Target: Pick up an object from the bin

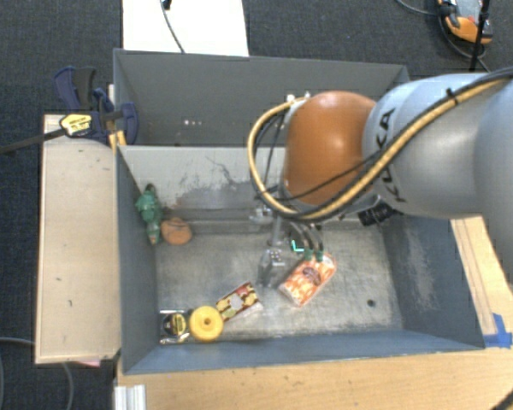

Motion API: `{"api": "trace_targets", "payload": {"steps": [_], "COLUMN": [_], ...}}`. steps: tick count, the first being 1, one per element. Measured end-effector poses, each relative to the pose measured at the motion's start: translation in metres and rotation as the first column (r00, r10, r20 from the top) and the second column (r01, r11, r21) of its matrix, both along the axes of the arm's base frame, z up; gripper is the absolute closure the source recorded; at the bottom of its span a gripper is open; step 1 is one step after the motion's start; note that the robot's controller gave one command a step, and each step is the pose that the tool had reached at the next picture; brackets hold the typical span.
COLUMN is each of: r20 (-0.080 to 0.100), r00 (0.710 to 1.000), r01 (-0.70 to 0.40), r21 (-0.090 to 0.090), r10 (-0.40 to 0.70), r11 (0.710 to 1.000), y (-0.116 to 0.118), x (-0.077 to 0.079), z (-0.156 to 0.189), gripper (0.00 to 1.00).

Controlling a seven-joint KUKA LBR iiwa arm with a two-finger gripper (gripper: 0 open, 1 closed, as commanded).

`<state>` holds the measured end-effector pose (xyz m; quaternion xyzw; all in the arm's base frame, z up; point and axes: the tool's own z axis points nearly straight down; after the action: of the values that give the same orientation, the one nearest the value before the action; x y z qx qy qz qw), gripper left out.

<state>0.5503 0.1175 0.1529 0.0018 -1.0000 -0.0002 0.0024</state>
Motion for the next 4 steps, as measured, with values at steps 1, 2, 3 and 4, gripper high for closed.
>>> {"api": "trace_targets", "payload": {"steps": [1,2,3,4], "r20": [0.007,0.011,0.004,0.009], "r00": [1.000,0.990,0.953,0.943], "r01": [0.003,-0.144,-0.302,-0.333], "r21": [0.001,-0.003,0.001,0.000], "r10": [-0.003,0.144,0.302,0.333], "r11": [1.000,0.990,0.953,0.943], "y": [-0.001,0.019,0.045,0.048], "x": [0.002,-0.034,-0.061,-0.059], "z": [0.004,-0.005,-0.020,-0.019], "gripper": [0.00,0.00,0.00,0.00]}}
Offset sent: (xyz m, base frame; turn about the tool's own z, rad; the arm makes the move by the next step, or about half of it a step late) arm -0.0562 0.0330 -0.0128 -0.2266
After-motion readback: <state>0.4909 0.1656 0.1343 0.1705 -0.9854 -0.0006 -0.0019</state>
